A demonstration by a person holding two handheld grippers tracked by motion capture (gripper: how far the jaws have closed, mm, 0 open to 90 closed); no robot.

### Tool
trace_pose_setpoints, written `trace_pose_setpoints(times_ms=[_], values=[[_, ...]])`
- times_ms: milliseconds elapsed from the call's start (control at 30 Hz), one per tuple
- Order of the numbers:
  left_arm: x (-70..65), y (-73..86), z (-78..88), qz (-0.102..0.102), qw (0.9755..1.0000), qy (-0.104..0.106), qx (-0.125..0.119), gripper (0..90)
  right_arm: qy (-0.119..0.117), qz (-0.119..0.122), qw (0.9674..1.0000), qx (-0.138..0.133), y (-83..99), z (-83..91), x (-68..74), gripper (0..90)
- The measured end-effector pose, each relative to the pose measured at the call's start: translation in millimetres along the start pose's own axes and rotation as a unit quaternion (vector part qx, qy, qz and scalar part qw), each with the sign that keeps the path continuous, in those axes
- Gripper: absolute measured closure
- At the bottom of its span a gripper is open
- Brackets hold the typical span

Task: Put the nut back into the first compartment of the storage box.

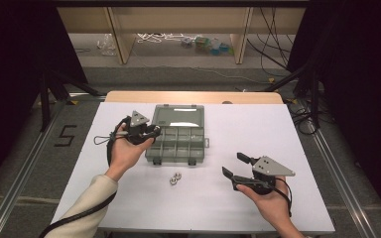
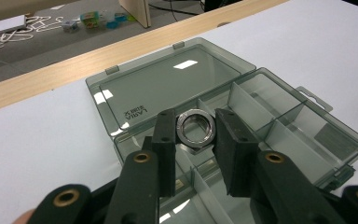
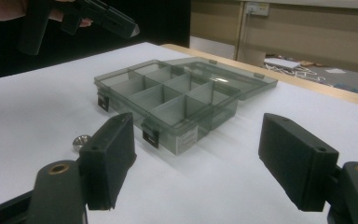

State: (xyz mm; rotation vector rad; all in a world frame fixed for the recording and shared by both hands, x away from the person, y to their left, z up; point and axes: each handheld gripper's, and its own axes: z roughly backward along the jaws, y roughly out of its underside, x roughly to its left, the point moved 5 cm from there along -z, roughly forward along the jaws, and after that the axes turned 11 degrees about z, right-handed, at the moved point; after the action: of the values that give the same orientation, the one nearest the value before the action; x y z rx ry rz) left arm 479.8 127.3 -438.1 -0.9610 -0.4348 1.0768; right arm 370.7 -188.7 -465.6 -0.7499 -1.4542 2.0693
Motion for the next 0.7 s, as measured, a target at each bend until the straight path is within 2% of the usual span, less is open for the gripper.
trace_pose_setpoints(times_ms=[33,100,200,467,500,533,633,667,700], values=[[0.0,-0.1,-1.0,0.004,1.0,0.001,0.001,70.3,0.001,0.001,1.0,0.001,0.2,0.0,-0.3,27.8],[2.1,-0.5,-1.8,-0.004,1.0,-0.003,0.005,70.3,0.004,0.004,1.0,0.006,0.6,0.8,-1.0,27.7],[1.7,-1.5,-5.0,0.007,1.0,-0.003,0.001,70.2,0.005,0.004,1.0,0.007,0.4,0.9,-0.8,27.7],[2.0,-3.7,-8.6,0.009,0.9999,-0.005,-0.001,70.3,0.004,0.005,0.9999,0.009,0.5,1.5,-1.2,27.8],[5.1,-3.5,-7.3,-0.011,0.9999,-0.008,0.011,70.2,0.004,0.005,0.9999,0.008,0.5,1.5,-1.5,27.7],[3.1,-4.5,-10.0,0.008,0.9999,-0.007,-0.005,70.3,0.007,0.004,1.0,0.004,0.2,1.0,-1.6,27.7],[4.4,-5.4,-11.7,0.013,0.9999,-0.01,-0.004,70.2,0.006,0.004,1.0,0.006,0.1,1.1,-1.3,27.8],[5.6,-5.8,-12.7,0.011,0.9999,-0.012,-0.003,70.3,0.004,0.005,0.9999,0.009,0.3,1.6,-1.2,27.7],[8.1,-5.2,-12.2,-0.001,0.9999,-0.013,0.009,70.2,0.004,0.005,0.9999,0.009,0.3,1.5,-1.1,27.7]])
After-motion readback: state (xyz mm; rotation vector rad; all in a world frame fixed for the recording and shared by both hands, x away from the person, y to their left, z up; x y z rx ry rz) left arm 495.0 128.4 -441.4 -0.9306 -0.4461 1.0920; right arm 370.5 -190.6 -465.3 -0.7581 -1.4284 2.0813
